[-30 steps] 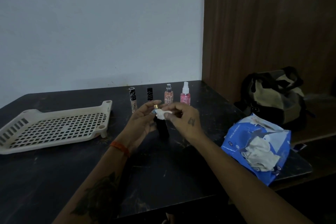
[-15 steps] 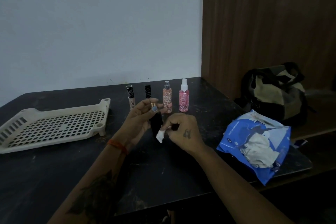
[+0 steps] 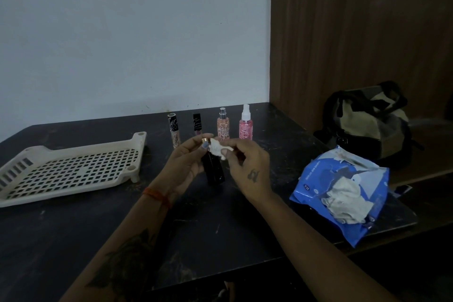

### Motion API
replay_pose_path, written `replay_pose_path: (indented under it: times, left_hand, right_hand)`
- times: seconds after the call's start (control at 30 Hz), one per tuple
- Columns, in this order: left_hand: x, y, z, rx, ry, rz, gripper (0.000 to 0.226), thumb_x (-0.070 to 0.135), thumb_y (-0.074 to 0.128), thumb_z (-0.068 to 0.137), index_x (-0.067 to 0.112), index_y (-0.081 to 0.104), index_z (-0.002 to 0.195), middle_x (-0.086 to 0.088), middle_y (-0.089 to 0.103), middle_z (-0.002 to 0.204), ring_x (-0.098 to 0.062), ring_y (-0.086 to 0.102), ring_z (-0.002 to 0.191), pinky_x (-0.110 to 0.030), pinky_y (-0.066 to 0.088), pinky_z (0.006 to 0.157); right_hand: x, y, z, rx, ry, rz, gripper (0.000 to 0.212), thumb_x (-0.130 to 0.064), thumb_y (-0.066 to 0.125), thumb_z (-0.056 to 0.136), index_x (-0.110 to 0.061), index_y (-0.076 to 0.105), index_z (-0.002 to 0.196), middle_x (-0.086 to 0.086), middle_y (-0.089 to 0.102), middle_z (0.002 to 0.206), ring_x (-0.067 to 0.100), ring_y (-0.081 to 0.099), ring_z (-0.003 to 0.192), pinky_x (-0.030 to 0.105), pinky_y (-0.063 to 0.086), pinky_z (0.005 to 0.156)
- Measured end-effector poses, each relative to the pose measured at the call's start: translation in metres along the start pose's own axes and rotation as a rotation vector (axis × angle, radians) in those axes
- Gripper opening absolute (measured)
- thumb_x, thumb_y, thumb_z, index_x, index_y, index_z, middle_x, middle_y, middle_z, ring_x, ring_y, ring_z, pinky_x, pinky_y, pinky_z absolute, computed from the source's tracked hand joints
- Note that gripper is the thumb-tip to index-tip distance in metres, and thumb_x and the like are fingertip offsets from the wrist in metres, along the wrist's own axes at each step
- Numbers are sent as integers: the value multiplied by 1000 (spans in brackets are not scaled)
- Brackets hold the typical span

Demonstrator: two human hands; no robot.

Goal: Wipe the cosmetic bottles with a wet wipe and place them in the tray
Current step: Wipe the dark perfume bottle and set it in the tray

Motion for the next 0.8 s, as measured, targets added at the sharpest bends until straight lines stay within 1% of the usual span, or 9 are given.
replay_pose_path:
  times: [0.1,0.2,0.27,0.33,0.4,0.47,0.63,0.77,0.8]
  left_hand:
    - [1,0,0,-6,22,-39,28,0,35,92,9,58,104,2,74,94,-12,69,87,-28,58,71]
    - [1,0,0,-1,26,-26,22,7,46,85,11,60,102,4,72,86,-11,68,81,-28,58,69]
    - [0,-1,0,3,19,-14,22,6,46,86,12,61,102,1,70,85,-12,67,79,-29,58,71]
    - [-1,-1,0,16,14,-16,27,-1,40,90,12,61,102,-3,68,88,-12,67,77,-29,58,70]
    - [-1,-3,0,31,14,-6,32,-6,35,91,11,61,102,-7,66,92,-12,67,76,-27,58,69]
    - [0,-4,0,37,10,0,32,-5,35,92,11,61,103,-8,65,94,-13,68,77,-28,58,69]
    - [-2,-2,-2,29,-24,-1,23,3,44,91,10,61,105,-9,65,102,-18,67,89,-34,58,76]
    - [-2,-7,-2,81,-15,8,28,-3,38,92,9,60,104,-9,64,98,-12,69,78,-28,59,69]
    - [-2,-8,-2,89,-19,9,27,-2,39,92,9,60,104,-9,64,98,-12,69,78,-28,59,70]
  right_hand:
    - [-12,12,-6,-111,-94,-6,7,-4,71,76,-4,70,83,8,67,84,13,59,75,13,45,67]
    - [-4,10,-3,-81,-39,-8,3,-1,69,77,-1,67,78,9,66,81,14,58,74,16,43,65]
    - [-3,5,-1,-33,-26,-13,4,2,66,78,-1,67,81,9,66,83,10,56,76,13,42,66]
    - [-13,7,-3,-44,-106,-13,12,4,64,79,-2,67,88,10,66,90,10,58,82,11,45,73]
    - [-23,14,-8,-99,-183,-17,18,5,62,79,-3,68,95,11,66,95,15,60,88,19,49,79]
    - [-21,15,-8,-115,-184,-22,19,6,61,80,-3,68,96,11,66,96,18,61,89,23,50,80]
    - [-8,4,0,-45,-69,-28,21,7,60,81,-1,69,99,13,68,98,18,62,89,3,41,78]
    - [-21,13,-8,-135,-165,-10,23,7,61,80,-4,70,98,11,66,94,15,60,87,15,47,78]
    - [-18,15,-8,-152,-142,-16,23,6,61,80,-5,70,99,10,65,95,15,60,87,13,46,78]
Point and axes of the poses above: each hand's wrist, its own z-axis towards the middle knuckle, its own y-axis out of the palm, x = y × z, the point moved 9 cm from there along z, towards the middle knuckle
